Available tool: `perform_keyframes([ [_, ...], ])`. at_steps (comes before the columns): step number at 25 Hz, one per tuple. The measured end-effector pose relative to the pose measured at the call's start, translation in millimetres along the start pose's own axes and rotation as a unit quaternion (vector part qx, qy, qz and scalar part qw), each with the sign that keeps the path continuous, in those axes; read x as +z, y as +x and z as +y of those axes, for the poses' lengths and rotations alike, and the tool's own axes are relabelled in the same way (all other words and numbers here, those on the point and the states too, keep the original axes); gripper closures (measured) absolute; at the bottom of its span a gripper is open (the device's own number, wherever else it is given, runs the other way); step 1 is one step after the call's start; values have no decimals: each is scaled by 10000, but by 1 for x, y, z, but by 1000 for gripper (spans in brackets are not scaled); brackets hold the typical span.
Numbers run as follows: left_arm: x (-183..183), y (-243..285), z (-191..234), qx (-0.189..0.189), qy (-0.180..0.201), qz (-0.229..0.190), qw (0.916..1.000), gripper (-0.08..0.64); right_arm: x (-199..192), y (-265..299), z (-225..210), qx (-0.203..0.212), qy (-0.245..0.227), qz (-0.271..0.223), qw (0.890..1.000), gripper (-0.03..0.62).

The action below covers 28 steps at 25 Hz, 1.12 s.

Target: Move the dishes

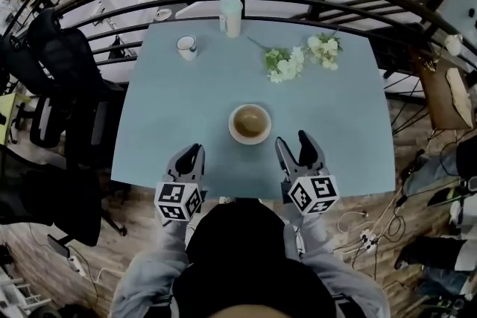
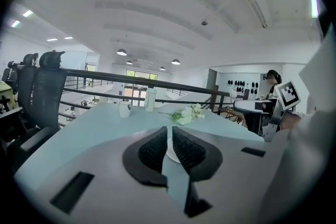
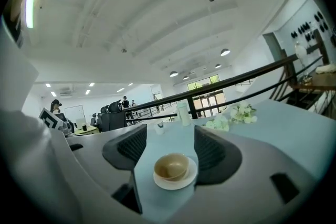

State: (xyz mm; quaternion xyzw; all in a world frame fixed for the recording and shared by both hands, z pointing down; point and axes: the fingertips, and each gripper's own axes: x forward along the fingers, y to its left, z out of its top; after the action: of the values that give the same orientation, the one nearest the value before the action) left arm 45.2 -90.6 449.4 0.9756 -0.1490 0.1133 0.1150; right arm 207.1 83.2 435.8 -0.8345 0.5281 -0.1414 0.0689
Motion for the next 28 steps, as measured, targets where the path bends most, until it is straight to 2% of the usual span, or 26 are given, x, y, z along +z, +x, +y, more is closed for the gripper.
perform_keyframes([
  [9,7,-14,-5,243,-55,-177,9995,517,15,29,30,542,383,-3,9978,311],
  [13,21,-16,16,371,7,-326,9988,517,30,60,68,987,483,-181,9938,310],
  [16,31,-15,43,454,29,-409,9981,517,38,86,97,1164,519,-203,9916,310],
  [20,42,-8,83,496,59,-425,9978,516,36,127,129,1212,519,-117,9912,308],
  [28,56,8,179,417,84,-353,9985,517,25,221,167,814,551,122,9951,304],
])
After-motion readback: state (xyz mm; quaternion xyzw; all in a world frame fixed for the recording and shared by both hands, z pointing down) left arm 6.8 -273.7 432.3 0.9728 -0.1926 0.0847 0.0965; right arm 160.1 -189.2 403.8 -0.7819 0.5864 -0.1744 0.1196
